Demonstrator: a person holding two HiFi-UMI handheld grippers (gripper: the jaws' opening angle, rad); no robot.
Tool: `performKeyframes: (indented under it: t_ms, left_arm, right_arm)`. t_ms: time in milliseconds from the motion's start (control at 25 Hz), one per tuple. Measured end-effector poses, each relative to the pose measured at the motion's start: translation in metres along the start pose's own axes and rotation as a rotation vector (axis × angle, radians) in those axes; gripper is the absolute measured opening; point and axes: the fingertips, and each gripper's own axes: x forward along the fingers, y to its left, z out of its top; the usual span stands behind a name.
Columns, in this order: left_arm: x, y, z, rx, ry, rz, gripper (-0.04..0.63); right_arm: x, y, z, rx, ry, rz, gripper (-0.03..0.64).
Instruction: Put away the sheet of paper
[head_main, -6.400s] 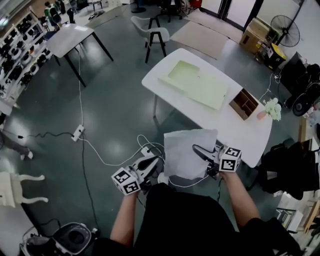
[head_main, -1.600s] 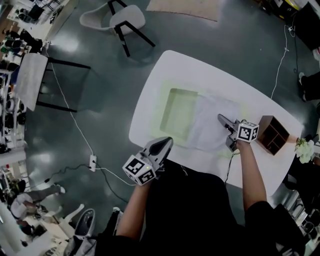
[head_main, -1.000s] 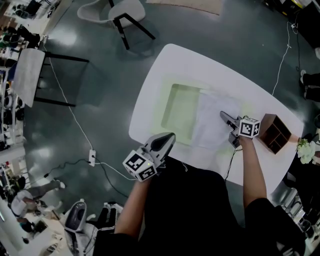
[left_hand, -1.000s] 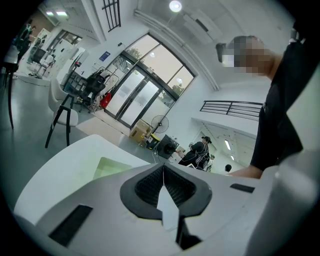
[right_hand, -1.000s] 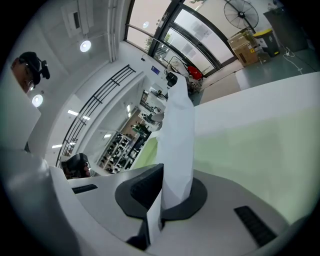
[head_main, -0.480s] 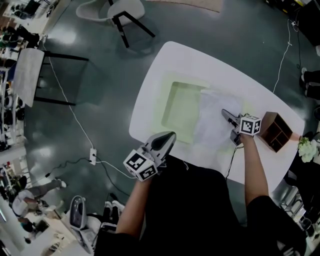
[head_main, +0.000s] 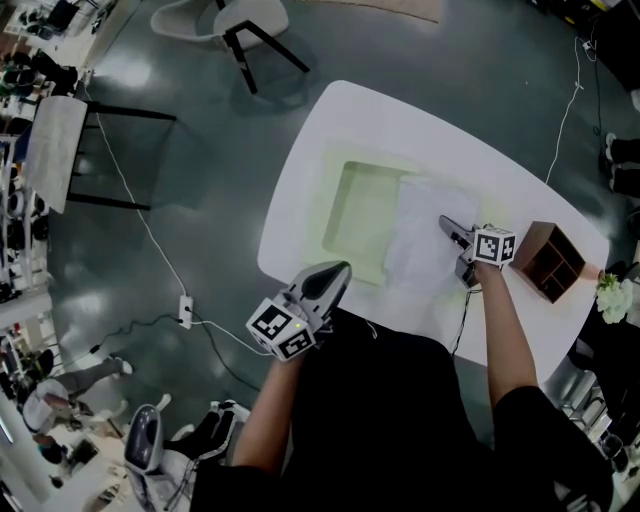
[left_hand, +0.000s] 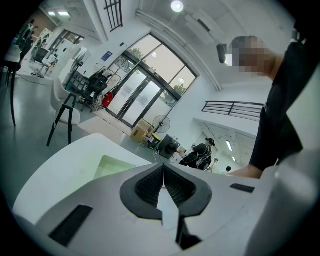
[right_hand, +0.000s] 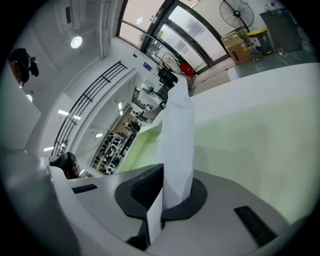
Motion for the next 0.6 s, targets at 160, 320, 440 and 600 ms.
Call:
performKeyframes:
  t_ms: [160,320,440,600]
  left_arm:
    - [-0.001,0.000,-0.002,-0.002,0.001,0.000,0.005]
    - [-0.006,0.003,-0.007,-0.020,0.002,0.008,0.005]
    - [-0.010,0.007,-0.008,-0.030,0.000,0.015,0.005]
    - [-0.013,0.011,-0.007,-0.034,-0.001,0.020,0.005]
  right_arm:
    - [0.006,0.004,0.010,0.028,-0.034,0.004,-0.002]
    - [0.014,0.006,0.009,0.050,-0.041,0.006,-0.002]
    - [0.024,0.011,0.009,0.059,-0.039,0.014,-0.002]
    - [0.037,0.017,0.009,0.072,-0.038,0.021,-0.002]
